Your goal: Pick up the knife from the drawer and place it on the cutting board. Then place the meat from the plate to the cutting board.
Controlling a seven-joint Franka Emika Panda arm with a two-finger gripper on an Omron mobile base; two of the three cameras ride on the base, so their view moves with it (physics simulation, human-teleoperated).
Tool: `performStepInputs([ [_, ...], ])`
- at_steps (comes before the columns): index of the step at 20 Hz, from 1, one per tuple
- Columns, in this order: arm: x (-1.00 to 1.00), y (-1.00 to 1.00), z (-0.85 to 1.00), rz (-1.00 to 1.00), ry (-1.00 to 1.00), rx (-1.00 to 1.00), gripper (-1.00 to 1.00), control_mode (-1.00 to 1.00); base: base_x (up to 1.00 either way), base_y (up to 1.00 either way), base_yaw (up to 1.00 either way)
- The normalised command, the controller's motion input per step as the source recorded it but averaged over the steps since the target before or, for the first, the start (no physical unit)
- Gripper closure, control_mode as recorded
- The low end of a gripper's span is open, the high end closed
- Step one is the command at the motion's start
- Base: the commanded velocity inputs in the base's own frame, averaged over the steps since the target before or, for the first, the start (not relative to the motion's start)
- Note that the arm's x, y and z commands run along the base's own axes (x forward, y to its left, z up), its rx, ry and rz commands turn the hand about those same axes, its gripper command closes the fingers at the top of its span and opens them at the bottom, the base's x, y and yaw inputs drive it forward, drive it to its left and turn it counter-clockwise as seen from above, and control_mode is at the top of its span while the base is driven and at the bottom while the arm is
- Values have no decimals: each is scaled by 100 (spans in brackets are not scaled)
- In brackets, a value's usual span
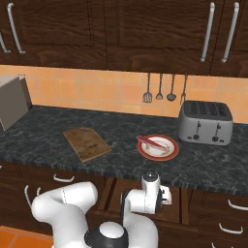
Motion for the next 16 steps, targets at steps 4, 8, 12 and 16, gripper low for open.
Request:
performStepInputs([
  [4,-9,-44,52,57,0,5,100,-100,0,0,0],
  [8,-6,-32,28,73,0,0,100,-100,0,0,0],
  [12,-31,-21,2,85,-3,-3,100,-100,0,0,0],
  [16,-34,-39,4,93,-9,-2,100,-100,0,0,0],
])
